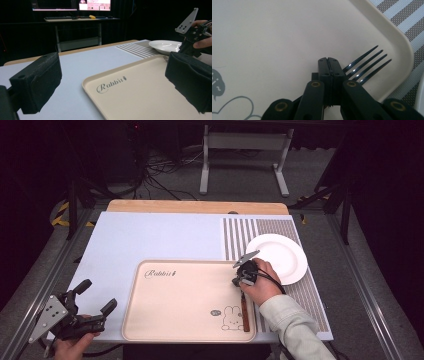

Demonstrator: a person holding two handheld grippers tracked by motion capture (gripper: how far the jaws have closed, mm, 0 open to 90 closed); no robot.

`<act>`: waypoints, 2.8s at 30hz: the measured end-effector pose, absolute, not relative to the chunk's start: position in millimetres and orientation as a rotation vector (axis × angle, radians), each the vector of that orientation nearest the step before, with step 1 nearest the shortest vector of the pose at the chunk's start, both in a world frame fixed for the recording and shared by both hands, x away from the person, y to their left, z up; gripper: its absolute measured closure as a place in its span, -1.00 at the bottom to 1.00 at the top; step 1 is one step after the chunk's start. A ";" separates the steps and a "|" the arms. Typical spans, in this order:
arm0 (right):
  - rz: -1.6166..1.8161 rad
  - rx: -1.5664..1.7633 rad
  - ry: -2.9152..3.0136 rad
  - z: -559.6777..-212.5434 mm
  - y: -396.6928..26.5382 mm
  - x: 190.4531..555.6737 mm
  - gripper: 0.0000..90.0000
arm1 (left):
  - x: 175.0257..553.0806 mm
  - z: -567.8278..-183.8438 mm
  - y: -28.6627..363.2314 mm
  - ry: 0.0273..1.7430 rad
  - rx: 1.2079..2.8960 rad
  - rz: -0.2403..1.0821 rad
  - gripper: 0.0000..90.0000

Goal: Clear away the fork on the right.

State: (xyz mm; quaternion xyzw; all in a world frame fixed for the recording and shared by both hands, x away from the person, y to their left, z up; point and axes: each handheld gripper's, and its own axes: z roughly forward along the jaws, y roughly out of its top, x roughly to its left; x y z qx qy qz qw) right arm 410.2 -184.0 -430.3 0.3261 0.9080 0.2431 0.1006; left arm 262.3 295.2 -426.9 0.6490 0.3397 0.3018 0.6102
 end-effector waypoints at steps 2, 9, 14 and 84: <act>0.730 0.956 2.678 -430.1 -183.9 409.8 1.00 | 262.3 -427.0 295.3 0.785 1.497 0.695 -0.97; 0.832 0.902 2.630 -413.8 -188.1 403.1 0.94 | 262.3 -427.1 295.3 0.786 1.497 0.696 -0.97; 0.936 0.861 2.583 -395.7 -194.6 394.1 0.66 | 262.3 -427.2 295.2 0.787 1.498 0.698 -0.97; 1.567 0.796 1.946 -428.4 -365.1 301.4 -0.68 | 262.0 -427.5 294.2 0.784 1.503 0.702 -0.97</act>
